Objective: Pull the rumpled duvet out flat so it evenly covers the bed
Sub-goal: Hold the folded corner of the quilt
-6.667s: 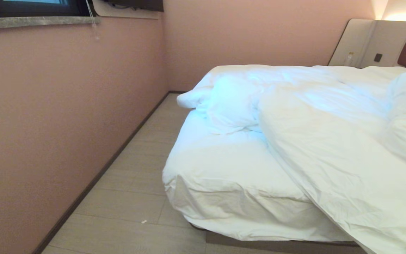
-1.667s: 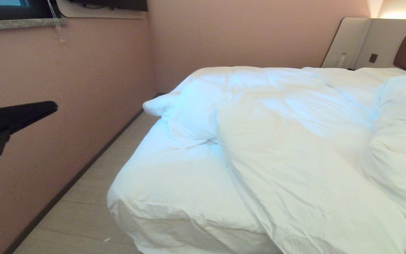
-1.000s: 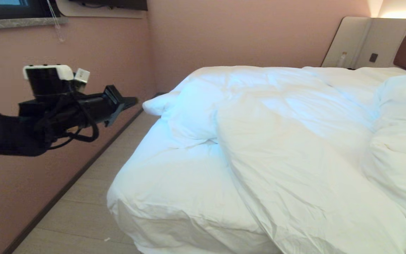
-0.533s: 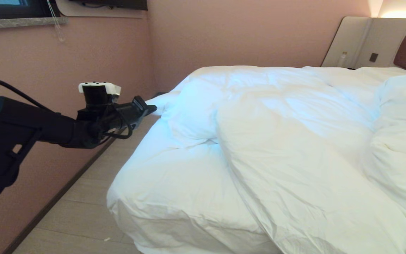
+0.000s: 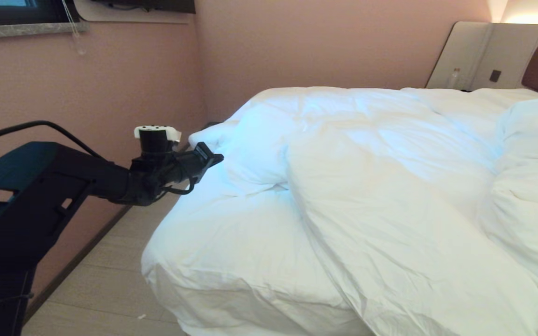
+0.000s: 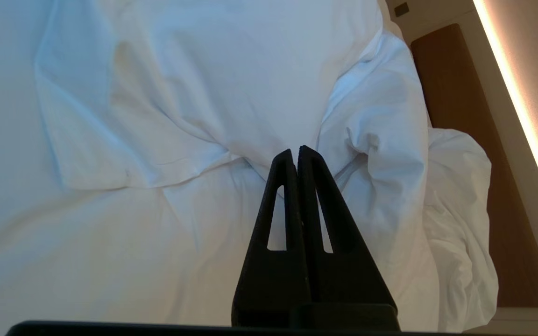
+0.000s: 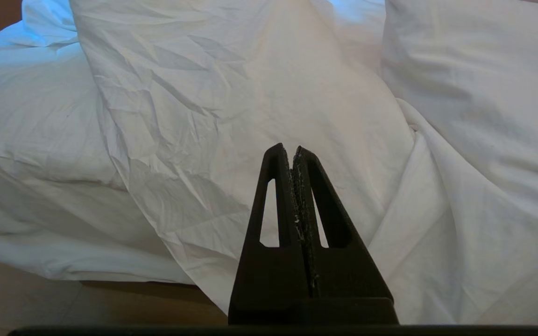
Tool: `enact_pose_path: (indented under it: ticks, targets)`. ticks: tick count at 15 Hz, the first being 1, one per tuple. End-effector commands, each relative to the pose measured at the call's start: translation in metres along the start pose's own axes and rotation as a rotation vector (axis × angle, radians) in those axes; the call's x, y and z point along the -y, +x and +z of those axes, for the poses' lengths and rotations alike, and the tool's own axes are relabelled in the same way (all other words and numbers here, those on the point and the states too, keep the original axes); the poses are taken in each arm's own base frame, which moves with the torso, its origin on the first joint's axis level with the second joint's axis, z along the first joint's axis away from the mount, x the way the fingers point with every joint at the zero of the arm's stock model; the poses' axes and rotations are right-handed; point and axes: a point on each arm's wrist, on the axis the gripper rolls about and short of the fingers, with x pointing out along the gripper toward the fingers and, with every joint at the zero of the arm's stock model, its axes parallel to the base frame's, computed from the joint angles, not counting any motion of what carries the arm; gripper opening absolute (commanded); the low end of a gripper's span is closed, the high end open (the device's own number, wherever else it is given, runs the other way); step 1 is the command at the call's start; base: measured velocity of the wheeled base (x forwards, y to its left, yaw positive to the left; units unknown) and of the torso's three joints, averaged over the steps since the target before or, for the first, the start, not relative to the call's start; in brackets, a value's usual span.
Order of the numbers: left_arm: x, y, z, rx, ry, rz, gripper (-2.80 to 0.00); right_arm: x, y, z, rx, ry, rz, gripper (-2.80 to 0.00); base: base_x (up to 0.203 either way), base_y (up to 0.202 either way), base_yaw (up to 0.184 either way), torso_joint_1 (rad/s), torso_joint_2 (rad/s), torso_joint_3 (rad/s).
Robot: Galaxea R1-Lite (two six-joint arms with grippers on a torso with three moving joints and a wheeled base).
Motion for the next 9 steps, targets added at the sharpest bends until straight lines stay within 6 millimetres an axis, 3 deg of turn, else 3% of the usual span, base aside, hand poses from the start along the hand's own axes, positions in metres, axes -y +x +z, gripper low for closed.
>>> enact_pose_path:
  ticks: [1,5,9]
  targets:
    - [-0.007,0.008,-0.009,-0.020,-0.009,0.005,-2.80,0.000,0.000,0.000,-0.001,-0.001,0.001,-2.80,0.000,0.000,0.000,0.000,0.00,0.000]
    - [-0.014,0.016,-0.019,-0.043,-0.017,0.016,-2.80,0.000,0.000,0.000,-0.001,-0.001,0.001,-2.80,0.000,0.000,0.000,0.000,0.00,0.000]
    - [-0.007,0.021,-0.029,-0.066,-0.012,0.006,-2.80,0.000,0.000,0.000,-0.001,-0.001,0.001,-2.80,0.000,0.000,0.000,0.000,0.00,0.000]
